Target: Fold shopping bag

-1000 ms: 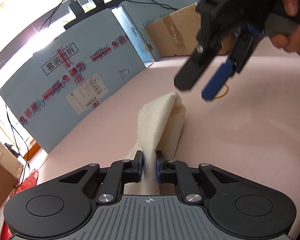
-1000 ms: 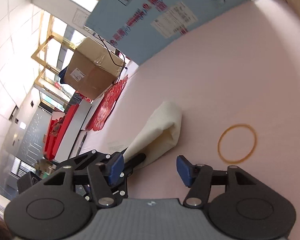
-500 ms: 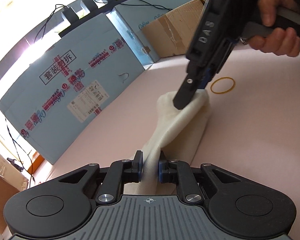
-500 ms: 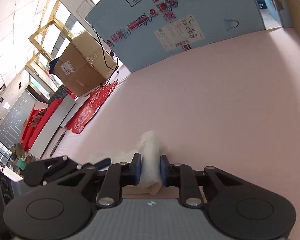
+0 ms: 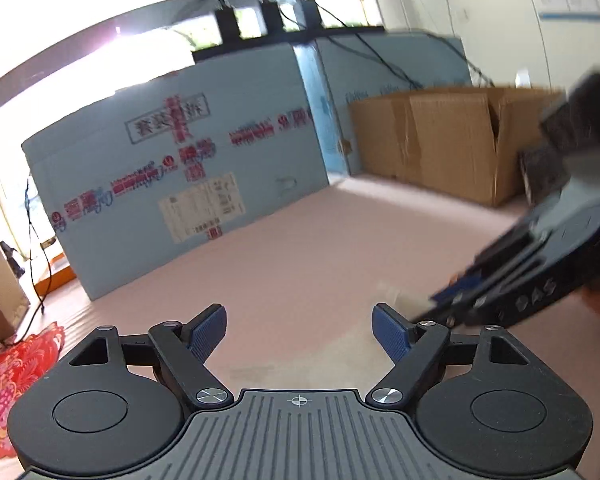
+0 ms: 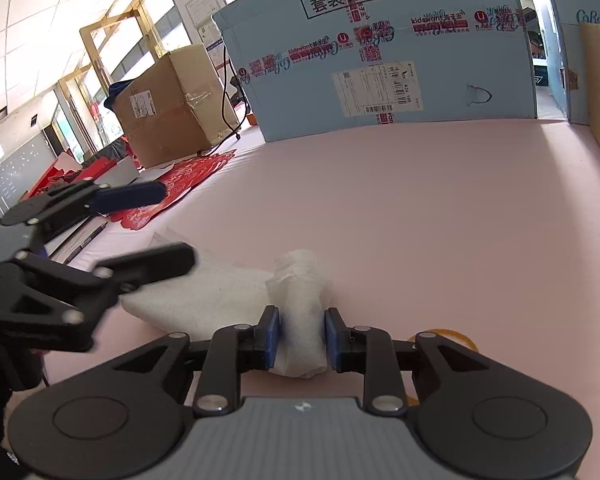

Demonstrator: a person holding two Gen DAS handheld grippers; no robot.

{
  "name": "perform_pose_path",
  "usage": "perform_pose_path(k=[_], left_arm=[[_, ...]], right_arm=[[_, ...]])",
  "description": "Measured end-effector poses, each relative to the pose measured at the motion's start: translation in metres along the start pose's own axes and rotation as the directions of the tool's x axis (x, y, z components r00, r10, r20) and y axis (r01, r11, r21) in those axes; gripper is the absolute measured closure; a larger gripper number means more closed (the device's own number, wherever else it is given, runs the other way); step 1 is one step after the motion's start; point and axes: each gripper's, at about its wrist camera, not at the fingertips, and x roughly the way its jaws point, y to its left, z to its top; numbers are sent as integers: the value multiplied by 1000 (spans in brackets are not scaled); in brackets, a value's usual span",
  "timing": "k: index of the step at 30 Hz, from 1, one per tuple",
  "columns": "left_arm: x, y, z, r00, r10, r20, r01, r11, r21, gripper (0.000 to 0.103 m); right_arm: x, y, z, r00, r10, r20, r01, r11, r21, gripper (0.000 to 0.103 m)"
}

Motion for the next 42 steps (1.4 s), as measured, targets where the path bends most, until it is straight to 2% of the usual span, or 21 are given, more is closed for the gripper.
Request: perform_pose_path(k=[1,3,5,7,10,14,15,19,21,22,23,24,26,28,31,33,34,35,42], left_arm=[[4,-4,-3,1000,14,6,-14,1000,25,21],[7,-1,-3,1000,9,8,-9,1000,10,21],[9,3,-5,1000,1,11,0,1000,-19,20],[10,6,-8,1000,1,20,0,999,-39,18],[10,12,-9,1000,-7,19,8,997,-73,14],[12,19,-11,1000,-23,19,25,994,-109,12],[12,20,-12,1000,-24,20,26,993,-112,12],[13,23,-13,999,-32,23,35,992,-122,11],[13,24,-13,999,-39,23,42,990,-131,11],[13,25,-12,999,-44,22,46,989,-138,11],[13,27,-12,999,-48,19,50,988,-147,9],[13,28,-12,999,-49,18,52,987,-151,8],[13,28,-10,999,-47,20,50,987,-150,8],[9,27,-6,997,-55,55,61,989,-132,8],[4,25,1,991,-79,112,92,989,-117,8],[5,21,6,987,-101,126,115,988,-107,8],[7,18,8,986,-113,123,125,988,-94,8],[9,15,9,986,-123,115,133,988,-82,8],[17,5,13,987,-141,77,146,988,-56,8]], right_arm=[[-3,0,0,1000,4,5,-4,1000,0,62],[-17,-4,1,999,12,35,-12,1000,3,53],[-31,-12,3,997,-32,67,30,999,23,51],[-42,-23,6,985,-151,84,147,988,50,51],[-43,-36,9,962,-267,49,262,961,87,52],[-36,-37,6,951,-309,-27,310,949,56,61],[-29,-35,5,943,-326,-63,328,944,27,65],[-20,-21,4,907,-408,-102,400,912,-86,79],[-19,-19,5,915,-387,-115,380,921,-83,100],[-20,-19,6,937,-326,-128,322,945,-51,101],[-21,-20,7,948,-288,-134,288,957,-19,102],[-22,-26,8,970,-204,-133,217,973,83,102],[-25,-33,9,983,-151,-101,168,968,185,102],[-29,-52,4,997,-42,-60,62,918,392,102],[-26,-68,-2,999,13,-36,8,850,527,102],[-23,-75,-9,999,4,-50,26,817,576,102],[-21,-78,-12,999,34,-41,-3,796,605,102],[-20,-79,-14,998,57,-39,-20,785,619,98],[-11,-78,-15,995,92,-48,-44,793,607,96]])
